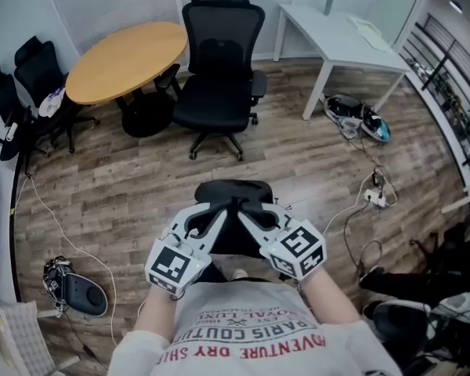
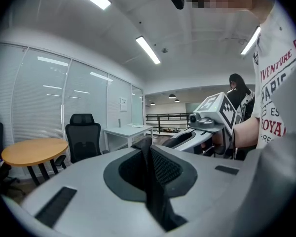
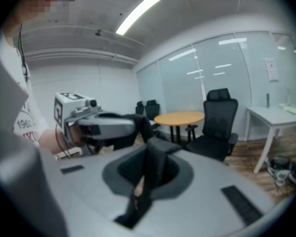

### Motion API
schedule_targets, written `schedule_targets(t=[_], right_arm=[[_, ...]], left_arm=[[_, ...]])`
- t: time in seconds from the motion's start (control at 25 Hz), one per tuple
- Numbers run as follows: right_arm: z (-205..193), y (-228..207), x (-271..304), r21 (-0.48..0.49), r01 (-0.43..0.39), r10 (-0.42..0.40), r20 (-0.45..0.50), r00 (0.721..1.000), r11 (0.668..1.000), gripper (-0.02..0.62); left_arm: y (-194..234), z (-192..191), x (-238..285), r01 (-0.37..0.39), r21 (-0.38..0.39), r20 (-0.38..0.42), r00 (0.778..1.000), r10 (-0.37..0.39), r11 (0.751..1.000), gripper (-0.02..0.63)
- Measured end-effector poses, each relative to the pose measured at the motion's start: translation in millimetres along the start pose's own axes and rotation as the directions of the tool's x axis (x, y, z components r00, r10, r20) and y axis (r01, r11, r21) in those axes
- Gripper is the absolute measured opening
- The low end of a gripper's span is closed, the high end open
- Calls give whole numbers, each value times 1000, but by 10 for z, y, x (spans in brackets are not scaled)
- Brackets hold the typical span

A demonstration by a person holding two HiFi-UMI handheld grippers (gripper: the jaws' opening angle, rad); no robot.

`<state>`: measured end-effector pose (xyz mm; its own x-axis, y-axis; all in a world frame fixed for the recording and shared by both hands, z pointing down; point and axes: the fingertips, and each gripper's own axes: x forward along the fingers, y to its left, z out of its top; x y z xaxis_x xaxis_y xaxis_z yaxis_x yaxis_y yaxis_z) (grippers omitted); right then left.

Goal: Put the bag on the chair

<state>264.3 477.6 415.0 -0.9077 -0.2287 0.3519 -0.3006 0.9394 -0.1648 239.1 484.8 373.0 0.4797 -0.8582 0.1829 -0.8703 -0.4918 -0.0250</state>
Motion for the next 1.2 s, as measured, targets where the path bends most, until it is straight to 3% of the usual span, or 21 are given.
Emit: schedule_targets(t=[0.48, 0.72, 1.2], right_arm=[[102, -354, 533, 15, -7, 8, -18, 1000, 1000, 37], [387, -727, 1213, 35, 39, -37, -45, 998, 999, 37], [1163, -1540, 2555, 95, 157, -155, -34, 987, 983, 37]], left_arm=[[625, -127, 268, 8, -30, 6, 1000, -8, 1000, 48], [1460, -149, 516, 75, -88, 15, 997, -74, 993, 48], [3128, 42, 1013, 270, -29, 2, 963, -270, 962, 49]])
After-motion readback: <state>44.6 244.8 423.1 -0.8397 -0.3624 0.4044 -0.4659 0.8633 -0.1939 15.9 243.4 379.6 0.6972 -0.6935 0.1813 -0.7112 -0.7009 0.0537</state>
